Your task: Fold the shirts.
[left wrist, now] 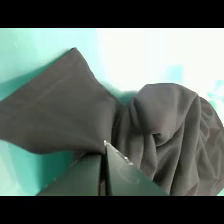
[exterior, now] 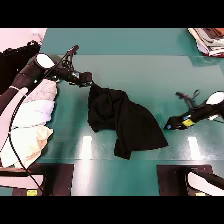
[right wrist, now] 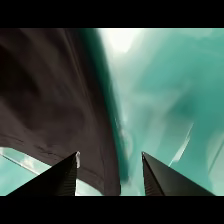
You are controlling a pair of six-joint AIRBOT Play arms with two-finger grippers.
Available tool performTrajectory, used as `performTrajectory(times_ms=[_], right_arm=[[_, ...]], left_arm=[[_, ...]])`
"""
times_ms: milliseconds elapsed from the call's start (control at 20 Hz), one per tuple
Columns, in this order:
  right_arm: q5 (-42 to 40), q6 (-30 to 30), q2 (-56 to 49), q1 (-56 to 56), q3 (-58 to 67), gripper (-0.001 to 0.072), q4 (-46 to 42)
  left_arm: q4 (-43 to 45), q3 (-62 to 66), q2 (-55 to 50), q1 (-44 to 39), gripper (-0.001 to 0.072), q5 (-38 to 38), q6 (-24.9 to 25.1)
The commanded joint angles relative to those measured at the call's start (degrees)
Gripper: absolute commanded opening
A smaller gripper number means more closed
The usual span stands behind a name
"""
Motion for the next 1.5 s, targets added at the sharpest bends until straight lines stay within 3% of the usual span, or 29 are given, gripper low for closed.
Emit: performTrajectory(times_ms=[0, 100, 150, 200, 250, 450, 800, 1050, 1300, 1450], right_arm=[[-2.49, -0.5, -5.44, 6.03, -3.43, 0.0441, -0.17], [-4.07, -0.5, -6.84, 8.48, -3.43, 0.0423, -0.2], [-5.14, -0.52, -7.1, 9.49, -3.45, 0.027, -0.28], [-6.47, -0.52, -6.78, 10.1, -3.43, 0.0069, -0.46], [-7.67, -0.57, -5.81, 10.14, -3.37, 0.0015, -0.48], [-7.04, -0.46, 3.56, 4.74, 5.44, 0.0014, -0.83], [-7.15, -0.44, 17.18, -7.98, 41.64, 0.0014, -0.7], [-7.19, -0.37, 20.22, -12.92, 59.65, 0.0014, -0.68], [-6.27, 1.22, 18.67, -17.44, 72.41, 0.0014, -0.7], [-4.7, 1.99, 15.52, -18.32, 79.25, 0.0013, -0.72]], left_arm=[[1.27, 0.98, -0.02, 0.09, 0.0022, -0.37, 0.0], [1.57, 0.98, -0.02, 0.09, 0.0022, -0.37, -0.02], [1.55, 0.98, -0.02, 0.09, 0.0022, -0.39, -0.04], [1.55, 1.01, 0.0, 0.09, 0.0022, -0.55, -0.07], [1.66, 1.25, 0.42, 0.09, 0.0021, -0.68, -0.07], [8.37, 7.37, 7.54, 0.11, 0.0021, 0.2, -0.55], [13.94, 29.11, 24.9, 0.09, 0.0022, 0.33, -0.52], [13.94, 39.36, 32.76, 0.09, 0.0021, 1.03, -0.57], [13.86, 41.46, 38.03, 0.09, 0.0021, 10.69, -0.59], [13.84, 42.75, 38.07, 0.09, 0.002, 12.7, -0.48]])
